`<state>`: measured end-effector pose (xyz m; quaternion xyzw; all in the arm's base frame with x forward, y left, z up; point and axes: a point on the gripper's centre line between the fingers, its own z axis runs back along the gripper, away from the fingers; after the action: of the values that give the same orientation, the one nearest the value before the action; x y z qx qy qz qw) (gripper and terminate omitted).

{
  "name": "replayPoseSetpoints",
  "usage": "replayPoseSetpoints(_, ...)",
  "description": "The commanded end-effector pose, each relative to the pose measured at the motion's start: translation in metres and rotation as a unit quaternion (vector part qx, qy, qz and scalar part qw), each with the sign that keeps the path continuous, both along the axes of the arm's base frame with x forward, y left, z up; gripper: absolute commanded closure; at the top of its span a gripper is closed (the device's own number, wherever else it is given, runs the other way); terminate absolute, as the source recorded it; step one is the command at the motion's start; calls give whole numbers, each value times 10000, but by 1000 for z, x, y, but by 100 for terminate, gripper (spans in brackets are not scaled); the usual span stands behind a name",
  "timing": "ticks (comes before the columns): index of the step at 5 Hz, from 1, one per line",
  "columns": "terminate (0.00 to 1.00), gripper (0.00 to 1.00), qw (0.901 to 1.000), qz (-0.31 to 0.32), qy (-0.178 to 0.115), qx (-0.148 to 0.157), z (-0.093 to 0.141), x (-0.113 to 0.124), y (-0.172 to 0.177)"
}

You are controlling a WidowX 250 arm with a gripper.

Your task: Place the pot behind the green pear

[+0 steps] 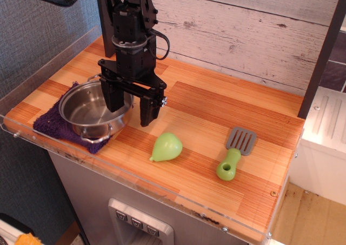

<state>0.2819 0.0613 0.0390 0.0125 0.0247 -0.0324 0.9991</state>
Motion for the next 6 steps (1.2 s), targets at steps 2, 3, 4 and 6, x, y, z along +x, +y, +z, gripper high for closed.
replayPoseSetpoints(2, 0, 100, 9993, 132, -339, 92, 17, -3, 7)
replayPoseSetpoints(3, 0, 100, 9992, 108, -341, 154, 19, -2, 4)
replayPoseSetpoints(4, 0, 100, 9989, 125, -437, 137, 27, -2, 2)
replayPoseSetpoints(6, 0, 100, 9950, -106, -976, 184, 88, 18, -32)
